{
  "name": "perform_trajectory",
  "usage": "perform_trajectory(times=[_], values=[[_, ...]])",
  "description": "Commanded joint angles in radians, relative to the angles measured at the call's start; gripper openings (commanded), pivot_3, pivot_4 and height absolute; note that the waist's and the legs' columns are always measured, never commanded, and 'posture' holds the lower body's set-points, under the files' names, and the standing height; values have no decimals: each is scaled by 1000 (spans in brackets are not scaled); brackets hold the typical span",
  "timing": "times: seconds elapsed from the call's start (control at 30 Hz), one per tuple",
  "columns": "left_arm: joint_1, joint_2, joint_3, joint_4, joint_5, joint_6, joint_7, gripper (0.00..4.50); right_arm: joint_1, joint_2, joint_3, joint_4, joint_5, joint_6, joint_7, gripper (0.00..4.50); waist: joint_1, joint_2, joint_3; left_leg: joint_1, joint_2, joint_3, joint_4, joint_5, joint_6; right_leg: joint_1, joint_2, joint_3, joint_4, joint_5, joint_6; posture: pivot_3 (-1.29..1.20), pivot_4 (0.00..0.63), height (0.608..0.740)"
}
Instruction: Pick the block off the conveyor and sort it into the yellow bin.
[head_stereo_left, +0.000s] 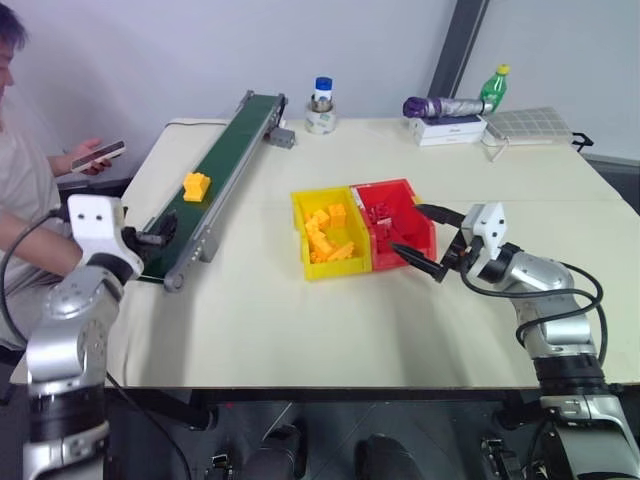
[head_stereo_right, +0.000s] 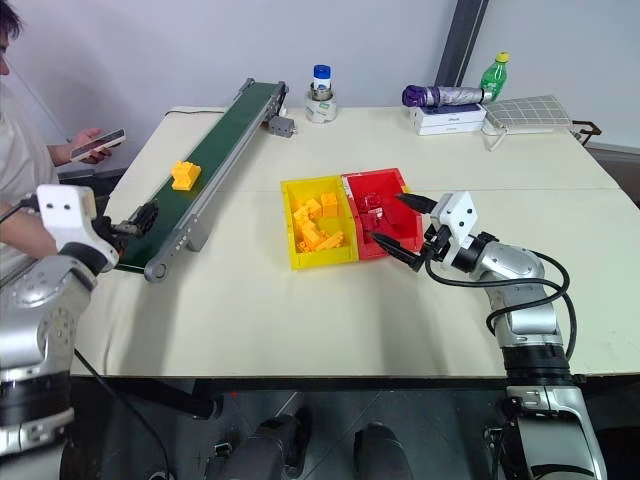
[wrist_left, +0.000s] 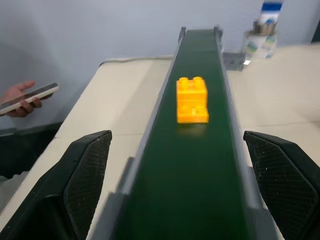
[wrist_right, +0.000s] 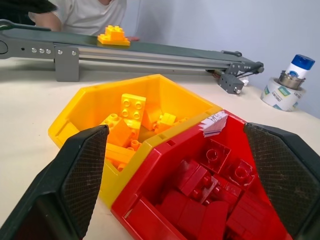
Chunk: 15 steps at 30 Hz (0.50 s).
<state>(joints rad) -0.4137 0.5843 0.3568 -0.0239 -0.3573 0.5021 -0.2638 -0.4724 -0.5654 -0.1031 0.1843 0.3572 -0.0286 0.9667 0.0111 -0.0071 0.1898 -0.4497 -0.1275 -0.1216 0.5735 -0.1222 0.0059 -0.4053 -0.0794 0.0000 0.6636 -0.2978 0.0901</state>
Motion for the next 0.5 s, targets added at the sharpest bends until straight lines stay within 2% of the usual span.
perform_trajectory(times=[0.03, 0.27, 0.5], values=[[-59, 30, -28, 79, 29, 1, -27, 4458, -9, -2, -14, -27, 5, -11, -8, 4500, 0, 0, 0, 0, 0, 0, 0, 0, 0, 0, 0, 0, 0, 0, 0, 0, 150, 740], [-157, 13, -69, 217, 30, -15, -98, 4458, 10, -7, -19, -49, 8, -4, -17, 4500, 0, 0, 0, 0, 0, 0, 0, 0, 0, 0, 0, 0, 0, 1, 3, 0, 150, 740], [-174, 0, -80, 265, 47, -34, -109, 4458, 15, -9, -20, -57, 9, -1, -26, 4500, -2, 0, 0, 0, 0, 0, 1, 0, 0, 1, 0, 0, 0, 2, 3, 0, 150, 740]])
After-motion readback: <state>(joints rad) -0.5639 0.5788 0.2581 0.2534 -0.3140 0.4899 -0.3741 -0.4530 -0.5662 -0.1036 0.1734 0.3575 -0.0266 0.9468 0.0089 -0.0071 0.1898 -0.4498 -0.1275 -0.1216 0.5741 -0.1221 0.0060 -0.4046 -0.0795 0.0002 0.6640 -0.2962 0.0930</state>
